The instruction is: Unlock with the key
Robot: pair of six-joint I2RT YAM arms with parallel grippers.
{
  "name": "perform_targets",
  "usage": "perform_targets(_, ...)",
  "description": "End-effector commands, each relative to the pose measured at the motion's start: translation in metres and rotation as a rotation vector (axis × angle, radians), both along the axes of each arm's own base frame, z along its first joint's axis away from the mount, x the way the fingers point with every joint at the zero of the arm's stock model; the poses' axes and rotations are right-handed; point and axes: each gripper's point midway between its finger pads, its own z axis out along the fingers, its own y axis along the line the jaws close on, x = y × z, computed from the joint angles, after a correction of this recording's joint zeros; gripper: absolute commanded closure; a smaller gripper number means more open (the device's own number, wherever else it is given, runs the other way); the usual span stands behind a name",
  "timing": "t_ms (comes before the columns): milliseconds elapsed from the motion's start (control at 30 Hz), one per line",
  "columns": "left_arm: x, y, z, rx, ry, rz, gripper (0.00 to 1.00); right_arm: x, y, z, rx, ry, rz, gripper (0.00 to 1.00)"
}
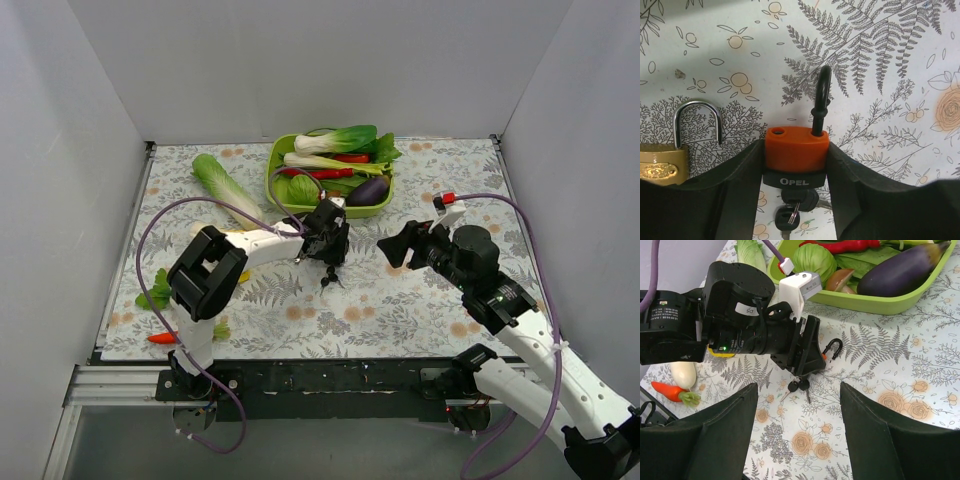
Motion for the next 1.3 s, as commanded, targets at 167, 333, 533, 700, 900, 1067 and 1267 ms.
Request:
perform_targets(167, 0.001, 0.024, -0.011, 0.15, 0.006, -0.012, 0.36, 0.008, -0.002, 0.004, -0.013, -0.032, -0.02, 0.27)
perform_targets(333, 0.004, 0.018, 0.005, 0.117, -0.037, -0.038, 0.24, 0.01, -0.004, 0.002, -0.025, -0.03, -0.032, 0.27)
perform_targets(533, 0.001, 0.012, 0.058, -0.017, -0.225, -0.035, 0.02, 0.011, -0.003, -0.002, -0.032, -0.028, -0.027, 0.24)
perform_targets(700, -0.001, 0.015, 0.107, -0.238, -0.355, 0.025, 0.02, 0.017, -0.004, -0.016, -0.052, -0.01, -0.034, 0.22)
perform_targets(900, 0.013, 0.068, 0.137, -0.392, -0.355, 0.169, 0.02, 0.028, -0.018, -0.019, -0.081, -0.023, -0.072, 0.2)
perform_targets(1067, 0.024, 0.134, 0.177, -0.486, -0.428, 0.281, 0.02, 0.038, -0.049, -0.02, -0.087, -0.027, -0.144, 0.2)
perform_targets(1267, 0.004, 0.193, 0.241, -0.482, -0.653, 0.353, 0.02, 0.045, -0.09, -0.019, -0.129, -0.043, -0.262, 0.19)
